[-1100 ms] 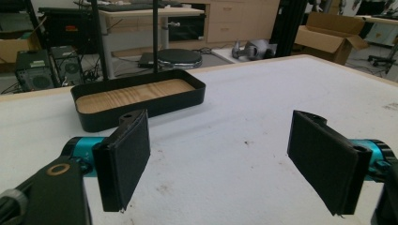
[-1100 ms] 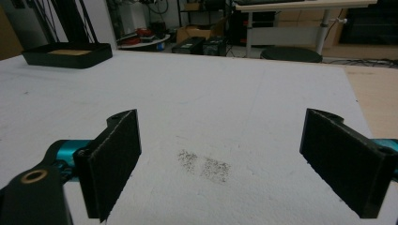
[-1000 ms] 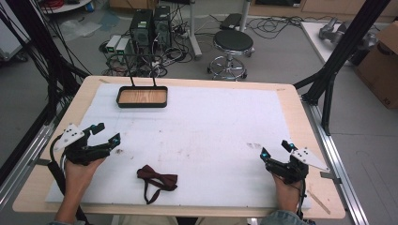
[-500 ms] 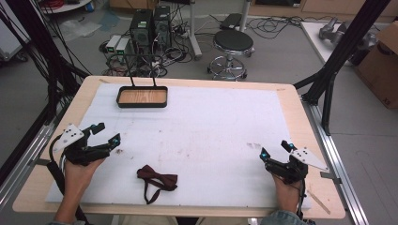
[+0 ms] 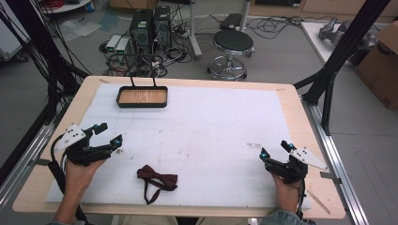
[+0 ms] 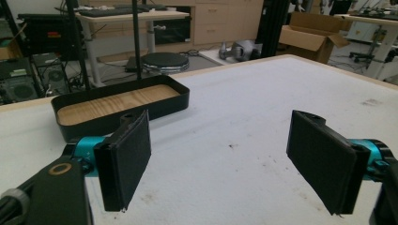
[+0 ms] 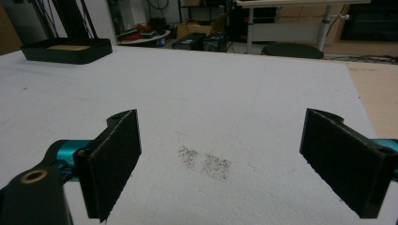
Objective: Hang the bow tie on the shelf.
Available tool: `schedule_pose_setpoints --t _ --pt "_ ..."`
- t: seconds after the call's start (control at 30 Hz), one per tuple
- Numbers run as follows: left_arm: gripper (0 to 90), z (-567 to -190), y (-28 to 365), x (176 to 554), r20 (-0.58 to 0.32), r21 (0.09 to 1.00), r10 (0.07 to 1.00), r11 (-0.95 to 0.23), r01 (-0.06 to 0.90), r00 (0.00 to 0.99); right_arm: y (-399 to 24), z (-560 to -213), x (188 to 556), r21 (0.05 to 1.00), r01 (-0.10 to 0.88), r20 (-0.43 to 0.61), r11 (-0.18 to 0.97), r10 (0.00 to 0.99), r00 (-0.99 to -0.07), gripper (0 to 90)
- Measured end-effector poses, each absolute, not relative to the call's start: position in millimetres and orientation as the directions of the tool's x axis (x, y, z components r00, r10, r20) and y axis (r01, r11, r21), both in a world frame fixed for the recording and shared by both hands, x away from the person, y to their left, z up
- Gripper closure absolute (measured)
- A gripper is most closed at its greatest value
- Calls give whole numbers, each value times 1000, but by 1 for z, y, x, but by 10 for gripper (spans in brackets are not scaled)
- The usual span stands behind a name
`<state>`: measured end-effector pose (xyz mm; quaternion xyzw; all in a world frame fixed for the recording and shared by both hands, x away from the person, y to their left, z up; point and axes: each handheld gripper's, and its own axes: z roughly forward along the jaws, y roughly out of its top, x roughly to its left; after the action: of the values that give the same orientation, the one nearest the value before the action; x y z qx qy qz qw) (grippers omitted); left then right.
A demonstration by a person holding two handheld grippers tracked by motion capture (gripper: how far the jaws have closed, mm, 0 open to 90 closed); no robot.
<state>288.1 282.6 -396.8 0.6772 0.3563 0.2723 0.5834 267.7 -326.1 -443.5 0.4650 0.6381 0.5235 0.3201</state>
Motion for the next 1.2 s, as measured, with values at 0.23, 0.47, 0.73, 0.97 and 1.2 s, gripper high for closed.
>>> schedule_pose_setpoints --t 0.23,0.47,0.73,0.97,1.2 --pt "224 -396 275 288 -43 984 735 -86 156 677 -326 -444 268 965 260 74 25 928 -364 119" --pt "250 -401 256 289 -21 970 578 -185 156 816 -326 -444 268 965 260 73 27 928 -365 118" --pt "282 -412 229 289 -11 935 417 -319 157 909 -326 -444 269 966 258 69 31 928 -366 118" --pt "324 -418 219 289 -28 919 367 -357 168 930 -326 -444 269 965 261 71 29 928 -365 118" --pt "375 -423 210 288 -44 901 309 -399 172 950 -325 -444 269 964 265 68 33 929 -363 118"
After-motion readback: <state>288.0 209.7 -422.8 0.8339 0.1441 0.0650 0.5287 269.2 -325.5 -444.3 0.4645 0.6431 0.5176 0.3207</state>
